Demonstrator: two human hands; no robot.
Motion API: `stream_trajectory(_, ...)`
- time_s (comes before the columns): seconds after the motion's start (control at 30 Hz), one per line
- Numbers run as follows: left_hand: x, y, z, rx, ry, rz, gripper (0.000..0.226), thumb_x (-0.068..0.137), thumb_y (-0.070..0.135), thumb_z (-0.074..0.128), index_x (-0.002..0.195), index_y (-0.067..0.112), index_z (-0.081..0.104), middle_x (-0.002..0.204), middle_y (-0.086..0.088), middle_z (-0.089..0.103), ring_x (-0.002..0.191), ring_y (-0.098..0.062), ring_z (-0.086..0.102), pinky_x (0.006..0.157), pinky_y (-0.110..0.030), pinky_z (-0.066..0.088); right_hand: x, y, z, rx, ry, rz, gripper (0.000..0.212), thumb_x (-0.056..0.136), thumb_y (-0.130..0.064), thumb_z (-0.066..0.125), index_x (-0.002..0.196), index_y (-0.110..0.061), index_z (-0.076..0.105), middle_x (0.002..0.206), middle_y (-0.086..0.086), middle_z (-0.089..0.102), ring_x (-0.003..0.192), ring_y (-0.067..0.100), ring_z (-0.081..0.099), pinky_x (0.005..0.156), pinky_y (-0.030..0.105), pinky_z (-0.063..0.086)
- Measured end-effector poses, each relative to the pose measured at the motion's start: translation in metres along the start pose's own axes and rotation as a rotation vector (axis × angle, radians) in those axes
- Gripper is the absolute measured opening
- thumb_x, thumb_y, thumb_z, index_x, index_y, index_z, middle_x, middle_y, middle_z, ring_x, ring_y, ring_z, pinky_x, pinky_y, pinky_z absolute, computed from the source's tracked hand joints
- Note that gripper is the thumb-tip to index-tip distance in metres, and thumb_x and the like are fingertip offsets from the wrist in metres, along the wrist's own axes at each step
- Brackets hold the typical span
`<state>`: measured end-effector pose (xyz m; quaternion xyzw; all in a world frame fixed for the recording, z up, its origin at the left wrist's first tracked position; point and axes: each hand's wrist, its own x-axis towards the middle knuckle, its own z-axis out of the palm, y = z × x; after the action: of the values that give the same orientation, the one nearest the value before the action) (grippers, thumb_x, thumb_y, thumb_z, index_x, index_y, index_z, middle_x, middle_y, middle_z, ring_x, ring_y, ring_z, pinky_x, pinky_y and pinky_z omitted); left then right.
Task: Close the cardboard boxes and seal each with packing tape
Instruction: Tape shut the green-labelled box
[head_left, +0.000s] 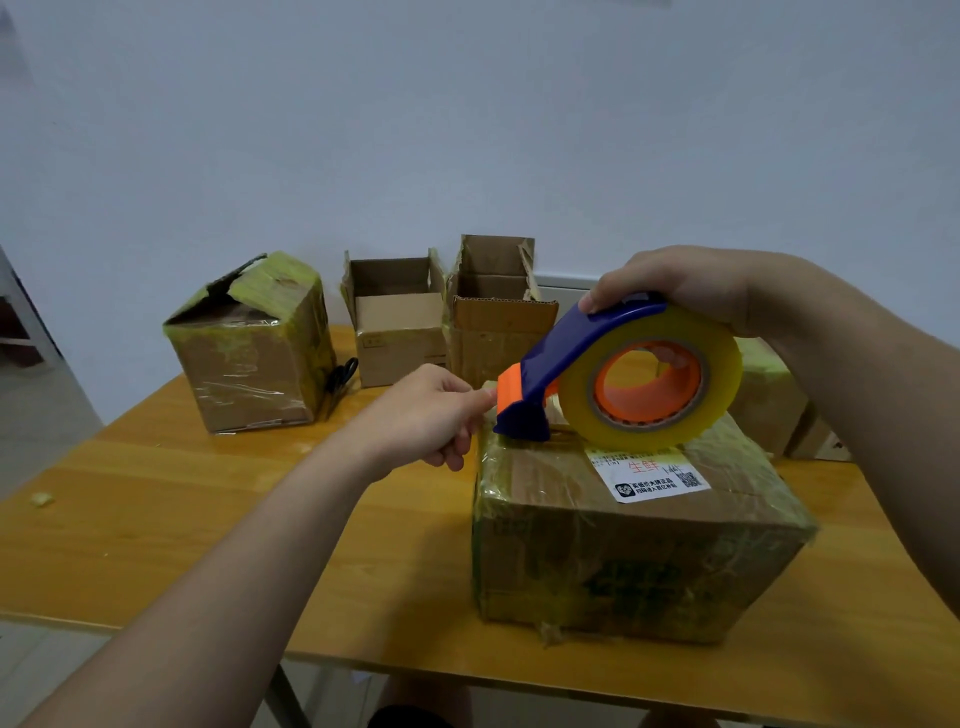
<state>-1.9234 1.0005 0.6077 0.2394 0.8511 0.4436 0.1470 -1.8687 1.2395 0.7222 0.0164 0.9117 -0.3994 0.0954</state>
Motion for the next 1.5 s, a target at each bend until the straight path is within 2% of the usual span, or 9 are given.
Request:
stream_trajectory(0.27, -0.007, -0.02, 0.02, 0.01, -0.058, -0.145, 0.064, 0.108, 0.057, 0.029, 0.087, 0.007, 0.062, 0.071, -0.005, 0.067, 0.063, -0.017, 0.068, 0.059, -0.027, 0.05, -0.002, -0.002, 0.003, 0.012, 0.029, 0.023, 0.026, 0.089, -0.041, 0.066, 0.094, -0.017, 0.074, 0.086, 0.012, 0.073, 0.074, 0.028, 0.063, 0.073, 0.04, 0.052)
stream_trajectory(0.4, 0.002, -0.015, 0.025, 0.224, 0.3, -0.004, 0.025, 0.109, 0.036, 0.046, 0.128, 0.023, 0.054, 0.113, 0.002, 0.067, 0.102, -0.017, 0.066, 0.087, -0.038, 0.057, -0.004, -0.006, 0.005, 0.025, 0.033, 0.031, 0.027, 0.087, -0.042, 0.067, 0.097, -0.017, 0.074, 0.091, 0.014, 0.072, 0.081, 0.033, 0.061, 0.079, 0.046, 0.05)
stream_trajectory(0.47, 0.007, -0.001, 0.028, -0.046, 0.41, 0.102, 0.034, 0.107, 0.018, 0.048, 0.141, 0.026, 0.048, 0.131, 0.004, 0.059, 0.121, -0.014, 0.057, 0.089, -0.026, 0.049, -0.007, -0.009, 0.007, 0.03, 0.023, 0.041, 0.037, 0.079, -0.045, 0.072, 0.102, -0.015, 0.073, 0.093, 0.015, 0.072, 0.083, 0.034, 0.061, 0.08, 0.046, 0.05)
stream_trajectory(0.57, 0.014, 0.023, 0.037, -0.434, 0.405, 0.145, 0.033, 0.112, 0.039, 0.037, 0.143, 0.031, 0.045, 0.134, 0.014, 0.053, 0.122, -0.004, 0.048, 0.082, -0.018, 0.037, -0.006, -0.008, 0.005, 0.059, 0.001, 0.068, 0.045, 0.081, -0.047, 0.068, 0.104, -0.008, 0.071, 0.087, 0.014, 0.07, 0.075, 0.031, 0.061, 0.071, 0.037, 0.053)
stream_trajectory(0.67, 0.016, 0.043, 0.05, -0.588, 0.376, 0.197, 0.047, 0.107, 0.06, 0.029, 0.143, 0.034, 0.045, 0.124, 0.024, 0.052, 0.118, 0.002, 0.049, 0.098, -0.026, 0.035, -0.004, -0.005, 0.004, 0.065, 0.059, 0.056, 0.029, 0.095, -0.037, 0.053, 0.086, -0.013, 0.067, 0.07, 0.005, 0.069, 0.058, 0.019, 0.062, 0.057, 0.027, 0.052)
stream_trajectory(0.83, 0.016, 0.055, 0.04, -0.713, 0.19, -0.032, 0.06, 0.101, 0.065, 0.041, 0.147, 0.027, 0.052, 0.151, -0.005, 0.053, 0.138, -0.025, 0.051, 0.114, -0.047, 0.041, -0.002, -0.003, 0.004, 0.069, 0.06, 0.047, 0.025, 0.093, -0.036, 0.056, 0.09, -0.014, 0.068, 0.071, 0.005, 0.071, 0.058, 0.018, 0.064, 0.06, 0.029, 0.053)
stream_trajectory(0.97, 0.02, 0.061, 0.018, -0.696, 0.348, 0.042, 0.06, 0.104, 0.062, 0.037, 0.146, 0.022, 0.054, 0.147, -0.008, 0.057, 0.14, -0.023, 0.05, 0.122, -0.049, 0.033, 0.002, -0.003, 0.003, 0.084, 0.039, 0.062, 0.028, 0.091, -0.037, 0.057, 0.091, -0.01, 0.068, 0.072, 0.01, 0.067, 0.055, 0.022, 0.059, 0.059, 0.028, 0.051)
stream_trajectory(1.23, 0.022, 0.037, 0.045, -1.083, 0.394, 0.002, 0.045, 0.107, 0.052, 0.041, 0.126, 0.02, 0.065, 0.122, -0.006, 0.075, 0.12, -0.023, 0.068, 0.111, -0.049, 0.049, 0.005, 0.004, 0.0, 0.124, 0.035, 0.045, 0.03, 0.091, -0.038, 0.058, 0.095, -0.01, 0.068, 0.075, 0.011, 0.068, 0.056, 0.021, 0.059, 0.057, 0.028, 0.052)
stream_trajectory(1.5, 0.012, 0.031, 0.055, -0.294, 0.275, 0.271, 0.038, 0.108, 0.053, 0.034, 0.113, 0.028, 0.062, 0.095, 0.015, 0.068, 0.087, 0.004, 0.063, 0.066, -0.008, 0.042, -0.007, 0.014, -0.011, 0.339, -0.155, 0.022, 0.044, 0.08, -0.046, 0.062, 0.102, -0.01, 0.071, 0.076, 0.009, 0.072, 0.055, 0.02, 0.066, 0.053, 0.031, 0.057)
